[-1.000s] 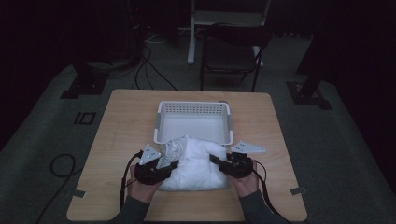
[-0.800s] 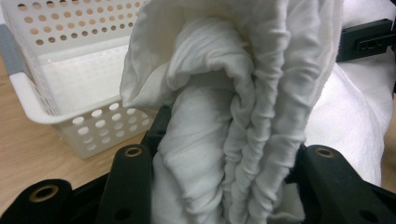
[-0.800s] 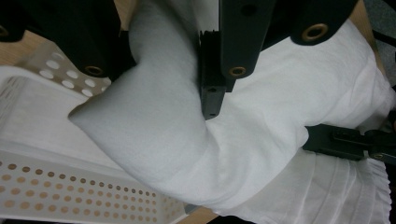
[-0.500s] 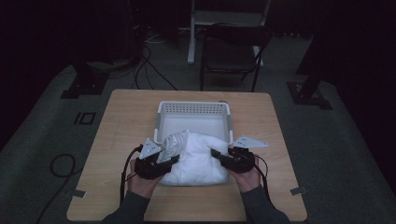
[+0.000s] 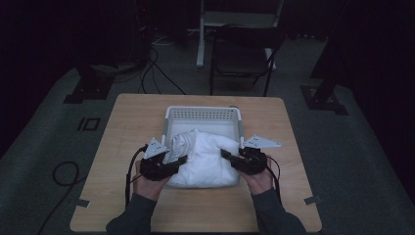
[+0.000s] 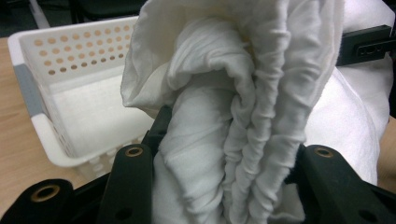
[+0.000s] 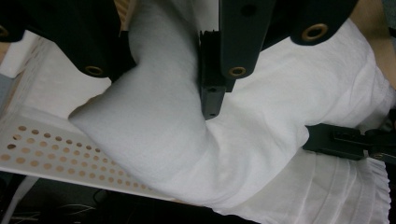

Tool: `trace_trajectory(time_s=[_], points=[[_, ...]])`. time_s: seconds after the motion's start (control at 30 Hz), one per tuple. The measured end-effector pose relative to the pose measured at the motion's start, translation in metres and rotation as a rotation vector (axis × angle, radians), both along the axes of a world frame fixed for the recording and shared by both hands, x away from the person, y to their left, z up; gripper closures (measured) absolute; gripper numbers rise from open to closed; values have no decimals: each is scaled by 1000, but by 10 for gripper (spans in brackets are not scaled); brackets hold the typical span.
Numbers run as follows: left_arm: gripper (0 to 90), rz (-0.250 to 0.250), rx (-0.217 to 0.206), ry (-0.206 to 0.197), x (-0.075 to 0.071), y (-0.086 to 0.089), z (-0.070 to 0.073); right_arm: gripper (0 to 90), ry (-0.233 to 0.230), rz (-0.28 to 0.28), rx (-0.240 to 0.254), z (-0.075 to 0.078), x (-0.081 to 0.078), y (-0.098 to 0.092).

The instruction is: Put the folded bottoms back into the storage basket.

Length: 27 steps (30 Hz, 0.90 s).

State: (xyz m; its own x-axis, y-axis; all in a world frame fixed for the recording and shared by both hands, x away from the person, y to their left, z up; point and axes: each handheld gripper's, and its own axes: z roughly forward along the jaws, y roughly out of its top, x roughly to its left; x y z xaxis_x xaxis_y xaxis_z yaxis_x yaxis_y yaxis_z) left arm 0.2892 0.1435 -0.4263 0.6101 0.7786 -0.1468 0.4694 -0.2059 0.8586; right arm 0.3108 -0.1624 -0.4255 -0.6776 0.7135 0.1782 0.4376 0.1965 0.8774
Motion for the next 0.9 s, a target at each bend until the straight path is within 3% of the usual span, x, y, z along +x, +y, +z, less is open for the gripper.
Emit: trace_trajectory(time_s=[0.9], points=[[553,17,-30,-23,26,1,19,686,-32,-28,8,25,25,1]])
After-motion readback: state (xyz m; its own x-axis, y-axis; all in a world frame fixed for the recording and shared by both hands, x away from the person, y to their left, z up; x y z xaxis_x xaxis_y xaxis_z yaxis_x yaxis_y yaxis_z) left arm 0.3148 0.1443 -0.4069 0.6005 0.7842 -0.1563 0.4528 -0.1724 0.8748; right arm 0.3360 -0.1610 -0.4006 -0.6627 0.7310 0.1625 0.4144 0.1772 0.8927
